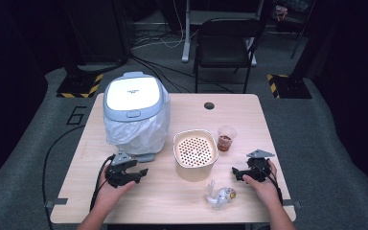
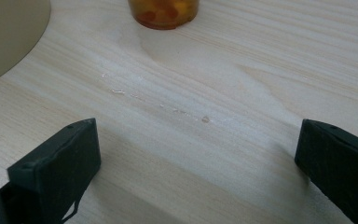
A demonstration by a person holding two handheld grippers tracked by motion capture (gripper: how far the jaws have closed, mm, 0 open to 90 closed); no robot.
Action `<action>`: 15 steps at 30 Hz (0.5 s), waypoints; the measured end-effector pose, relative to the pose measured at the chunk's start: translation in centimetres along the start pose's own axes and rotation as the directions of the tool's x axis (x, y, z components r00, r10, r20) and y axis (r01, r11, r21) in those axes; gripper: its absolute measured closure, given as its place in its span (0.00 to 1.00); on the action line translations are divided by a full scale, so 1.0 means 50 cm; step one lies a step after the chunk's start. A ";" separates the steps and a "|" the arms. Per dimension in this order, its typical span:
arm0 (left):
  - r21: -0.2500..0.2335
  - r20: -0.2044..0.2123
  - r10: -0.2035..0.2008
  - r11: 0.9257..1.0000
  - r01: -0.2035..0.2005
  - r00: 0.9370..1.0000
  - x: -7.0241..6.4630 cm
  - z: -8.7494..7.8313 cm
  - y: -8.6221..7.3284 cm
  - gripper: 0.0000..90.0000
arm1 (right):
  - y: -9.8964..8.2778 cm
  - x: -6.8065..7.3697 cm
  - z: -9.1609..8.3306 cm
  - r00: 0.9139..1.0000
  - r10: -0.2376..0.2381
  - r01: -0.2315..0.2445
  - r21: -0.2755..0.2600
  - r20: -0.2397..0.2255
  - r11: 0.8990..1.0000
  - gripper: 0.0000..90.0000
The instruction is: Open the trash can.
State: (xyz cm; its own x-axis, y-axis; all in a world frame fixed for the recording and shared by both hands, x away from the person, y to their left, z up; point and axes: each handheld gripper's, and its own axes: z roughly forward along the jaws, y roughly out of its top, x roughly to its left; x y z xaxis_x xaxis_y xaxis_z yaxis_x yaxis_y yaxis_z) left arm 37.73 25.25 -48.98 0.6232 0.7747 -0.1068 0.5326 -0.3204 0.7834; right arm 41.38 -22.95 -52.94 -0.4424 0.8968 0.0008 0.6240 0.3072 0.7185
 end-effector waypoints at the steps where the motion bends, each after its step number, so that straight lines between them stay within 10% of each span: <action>1: 0.002 0.011 -0.003 1.000 0.003 1.000 -0.002 0.005 0.002 0.42 | 0.000 0.000 0.000 1.000 0.000 0.000 0.000 0.000 1.000 0.00; 15: -0.011 0.008 0.062 0.998 -0.061 0.998 -0.004 0.060 0.027 0.43 | 0.000 0.000 0.000 1.000 0.000 0.000 0.000 0.000 1.000 0.00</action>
State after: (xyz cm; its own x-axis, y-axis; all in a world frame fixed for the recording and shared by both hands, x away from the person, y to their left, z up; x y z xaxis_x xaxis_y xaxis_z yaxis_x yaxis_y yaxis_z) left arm 40.03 23.05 -49.74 0.6596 0.7489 -0.0635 0.4871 -0.3616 0.7950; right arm 41.38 -22.96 -52.94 -0.4429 0.8966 0.0007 0.6238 0.3076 0.7185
